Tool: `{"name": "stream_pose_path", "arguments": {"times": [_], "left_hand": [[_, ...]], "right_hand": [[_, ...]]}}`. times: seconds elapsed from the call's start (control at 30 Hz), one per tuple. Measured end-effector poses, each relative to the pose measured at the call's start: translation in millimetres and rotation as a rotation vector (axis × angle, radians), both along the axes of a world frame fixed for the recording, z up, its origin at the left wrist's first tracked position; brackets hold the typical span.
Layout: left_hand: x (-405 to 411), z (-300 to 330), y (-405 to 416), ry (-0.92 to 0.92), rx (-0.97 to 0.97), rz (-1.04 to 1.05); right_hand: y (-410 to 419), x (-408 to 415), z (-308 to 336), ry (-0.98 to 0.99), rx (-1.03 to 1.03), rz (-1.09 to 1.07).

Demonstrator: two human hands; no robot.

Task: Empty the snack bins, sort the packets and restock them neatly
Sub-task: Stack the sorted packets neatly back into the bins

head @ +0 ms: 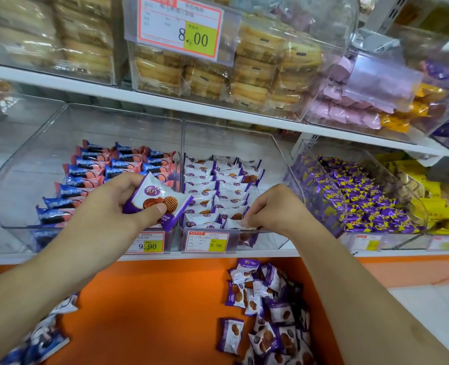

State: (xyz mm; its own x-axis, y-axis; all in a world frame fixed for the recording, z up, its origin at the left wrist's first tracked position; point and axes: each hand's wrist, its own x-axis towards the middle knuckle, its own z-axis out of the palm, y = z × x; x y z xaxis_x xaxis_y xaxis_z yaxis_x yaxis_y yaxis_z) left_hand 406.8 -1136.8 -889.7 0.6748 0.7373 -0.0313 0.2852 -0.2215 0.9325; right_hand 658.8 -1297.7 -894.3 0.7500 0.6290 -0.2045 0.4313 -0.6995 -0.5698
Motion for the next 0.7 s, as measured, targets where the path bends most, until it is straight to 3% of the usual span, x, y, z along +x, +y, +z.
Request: {"name": "stream_pose_path", "arguments": {"times": [0.7], "left_hand": [[0,1,-1,0.001,-0.012,0.003]], "right_hand": [[4,-4,-1,-0.098,-0.181,-0.016]]}}
